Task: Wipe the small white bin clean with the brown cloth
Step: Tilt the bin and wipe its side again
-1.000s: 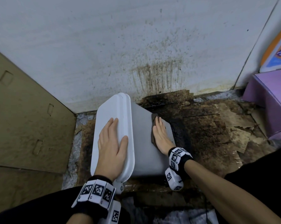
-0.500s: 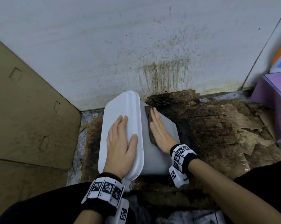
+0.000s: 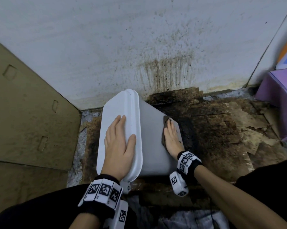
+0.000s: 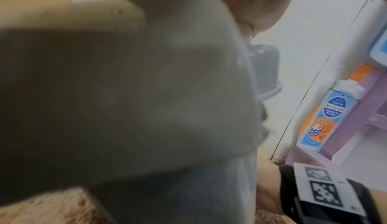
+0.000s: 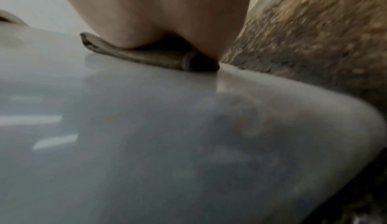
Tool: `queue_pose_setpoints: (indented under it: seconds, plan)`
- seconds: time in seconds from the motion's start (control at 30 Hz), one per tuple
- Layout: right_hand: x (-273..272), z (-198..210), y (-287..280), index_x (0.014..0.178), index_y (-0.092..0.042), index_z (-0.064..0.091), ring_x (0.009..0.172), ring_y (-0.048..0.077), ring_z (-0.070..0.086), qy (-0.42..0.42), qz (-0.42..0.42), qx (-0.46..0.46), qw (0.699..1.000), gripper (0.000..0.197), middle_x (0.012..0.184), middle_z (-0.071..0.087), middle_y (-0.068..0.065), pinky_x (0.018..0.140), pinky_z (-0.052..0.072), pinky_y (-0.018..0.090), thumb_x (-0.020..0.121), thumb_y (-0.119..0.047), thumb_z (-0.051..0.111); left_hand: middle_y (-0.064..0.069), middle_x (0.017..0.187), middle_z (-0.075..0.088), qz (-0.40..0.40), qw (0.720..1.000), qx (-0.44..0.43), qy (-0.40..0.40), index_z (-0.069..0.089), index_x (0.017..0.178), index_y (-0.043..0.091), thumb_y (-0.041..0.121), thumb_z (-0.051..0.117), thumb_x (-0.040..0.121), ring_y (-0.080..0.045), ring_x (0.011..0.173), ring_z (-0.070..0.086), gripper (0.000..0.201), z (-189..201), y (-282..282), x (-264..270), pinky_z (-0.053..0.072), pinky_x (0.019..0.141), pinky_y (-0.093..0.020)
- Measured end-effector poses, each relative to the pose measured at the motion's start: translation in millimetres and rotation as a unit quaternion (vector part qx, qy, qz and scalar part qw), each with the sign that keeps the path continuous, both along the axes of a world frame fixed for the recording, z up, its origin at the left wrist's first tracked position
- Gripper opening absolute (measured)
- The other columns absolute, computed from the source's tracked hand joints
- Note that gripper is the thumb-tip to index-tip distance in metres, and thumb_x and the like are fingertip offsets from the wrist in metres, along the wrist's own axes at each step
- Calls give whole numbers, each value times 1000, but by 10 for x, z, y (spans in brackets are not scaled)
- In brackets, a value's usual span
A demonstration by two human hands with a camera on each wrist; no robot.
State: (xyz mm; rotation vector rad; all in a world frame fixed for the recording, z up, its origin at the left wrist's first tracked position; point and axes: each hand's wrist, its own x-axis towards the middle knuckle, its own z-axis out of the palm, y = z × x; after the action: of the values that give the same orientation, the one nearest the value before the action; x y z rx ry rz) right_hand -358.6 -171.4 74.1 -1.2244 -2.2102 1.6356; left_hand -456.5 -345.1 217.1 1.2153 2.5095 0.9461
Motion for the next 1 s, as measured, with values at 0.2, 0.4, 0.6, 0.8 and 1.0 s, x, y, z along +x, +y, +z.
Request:
queue_pose_setpoints:
  seconds: [0.2,0.4,0.6,0.8,1.0]
  plan:
    - [-76,513,-641,153,-39,2,151,-5,-11,171,0,49,984,46,166,-5,-17,125,-5,29,108,-35,14,4,162,20,-3,1000,2,4,24,156,19,44,34,97,-8,150,12,65,-14,24,8,9,121,-29]
    - [199,442,-769,159,-31,14,154,2,1,209,31,110,971,53,168,7,-15,124,1,21,108,-34,26,4,162,21,-5,1000,10,7,25,156,20,44,35,96,-9,150,14,65,-40,18,5,10,122,-32]
    - [600,-478,-518,150,-44,10,154,4,0,73,-96,-19,993,46,168,4,-10,126,3,32,108,-33,25,6,161,20,-5,1000,9,-1,24,155,22,41,38,97,-10,150,13,63,-2,41,38,10,123,-34]
    - [474,-358,-528,158,-30,14,154,9,5,25,-169,-85,982,51,169,7,-6,126,3,36,109,-30,26,5,161,20,-2,1000,5,1,25,155,21,40,38,97,-11,149,12,62,15,70,65,9,122,-33]
    - [254,420,-1121,146,-55,22,151,-6,4,178,-130,3,975,51,164,13,-23,126,3,31,96,-54,15,3,161,21,1,1000,5,6,25,155,20,39,38,96,-11,149,13,63,15,94,74,7,120,-28]
